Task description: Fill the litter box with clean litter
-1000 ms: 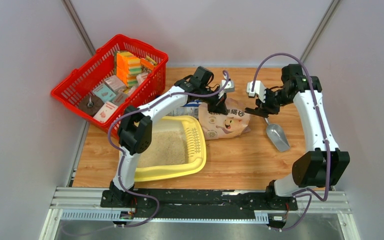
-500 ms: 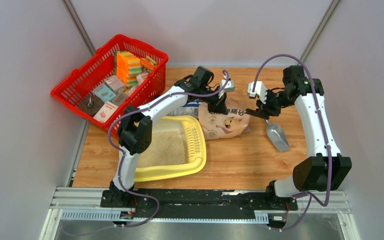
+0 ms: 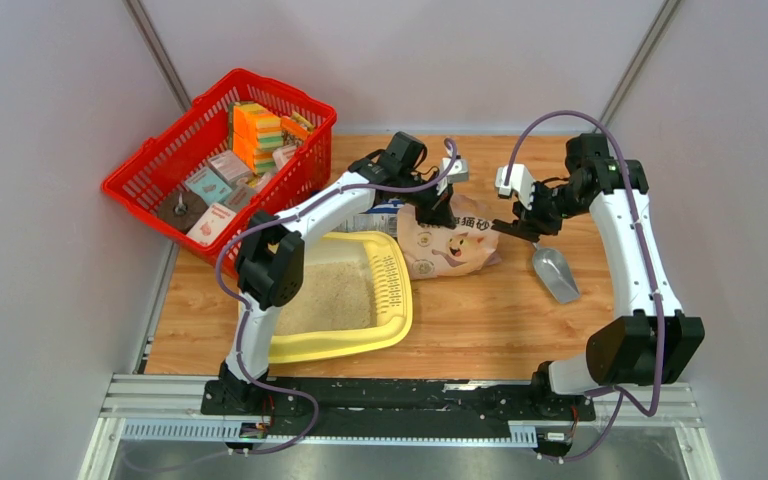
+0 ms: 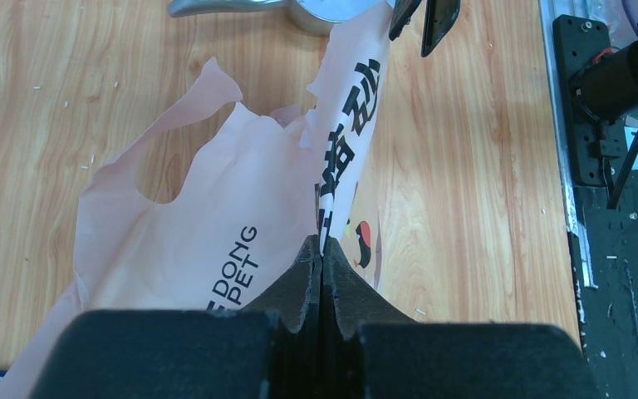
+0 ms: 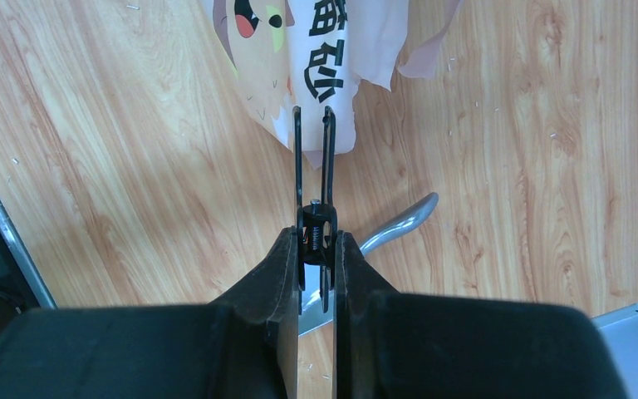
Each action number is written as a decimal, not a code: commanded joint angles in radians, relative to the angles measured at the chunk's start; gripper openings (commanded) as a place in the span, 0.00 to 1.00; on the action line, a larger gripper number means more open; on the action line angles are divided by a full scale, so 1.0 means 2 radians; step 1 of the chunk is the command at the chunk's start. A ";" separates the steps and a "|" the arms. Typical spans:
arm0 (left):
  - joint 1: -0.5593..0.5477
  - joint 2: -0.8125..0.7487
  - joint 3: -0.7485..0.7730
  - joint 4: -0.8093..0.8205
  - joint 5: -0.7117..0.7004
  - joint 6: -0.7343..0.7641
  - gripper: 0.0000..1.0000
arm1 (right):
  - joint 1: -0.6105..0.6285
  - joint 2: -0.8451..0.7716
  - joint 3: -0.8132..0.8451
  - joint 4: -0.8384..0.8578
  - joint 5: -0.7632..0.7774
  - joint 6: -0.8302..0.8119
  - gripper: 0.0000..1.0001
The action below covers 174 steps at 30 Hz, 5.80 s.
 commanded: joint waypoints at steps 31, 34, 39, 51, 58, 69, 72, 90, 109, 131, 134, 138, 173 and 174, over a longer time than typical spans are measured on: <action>-0.001 -0.015 0.014 0.050 0.032 -0.035 0.00 | 0.003 0.022 0.018 -0.109 0.004 0.005 0.00; -0.001 -0.015 0.012 0.056 0.032 -0.037 0.00 | 0.003 0.022 0.014 -0.102 0.002 0.005 0.00; 0.000 -0.017 0.012 0.059 0.032 -0.043 0.00 | 0.017 0.025 0.011 -0.085 0.004 0.012 0.00; 0.001 -0.021 0.012 0.067 0.051 -0.055 0.00 | 0.052 0.058 0.019 -0.050 0.039 0.035 0.00; 0.016 -0.031 0.029 0.007 0.065 -0.029 0.32 | 0.077 0.075 0.066 -0.067 0.054 0.047 0.00; 0.048 -0.064 -0.002 -0.105 0.064 0.076 0.35 | 0.082 0.071 0.092 -0.083 0.070 0.062 0.00; 0.048 -0.061 -0.007 -0.107 0.065 0.080 0.33 | 0.087 0.068 0.089 -0.082 0.073 0.063 0.00; 0.048 -0.068 -0.035 -0.082 0.089 0.083 0.45 | 0.125 0.110 0.151 -0.141 0.128 0.045 0.00; 0.059 -0.081 -0.044 -0.079 0.025 0.100 0.56 | 0.135 0.081 0.097 -0.158 0.126 0.059 0.00; 0.078 -0.124 -0.133 0.089 -0.008 -0.019 0.00 | 0.152 0.097 0.078 -0.158 0.109 0.077 0.00; 0.082 -0.127 -0.152 0.142 0.014 -0.072 0.01 | 0.152 0.104 0.085 -0.158 0.100 0.084 0.00; 0.081 -0.127 -0.169 0.209 0.033 -0.145 0.20 | 0.154 0.114 0.100 -0.158 0.097 0.087 0.00; 0.091 -0.146 -0.176 0.179 0.039 -0.142 0.50 | 0.196 0.153 0.105 -0.158 0.122 0.139 0.16; 0.091 -0.147 -0.175 0.175 0.038 -0.139 0.50 | 0.197 0.154 0.105 -0.158 0.122 0.143 0.17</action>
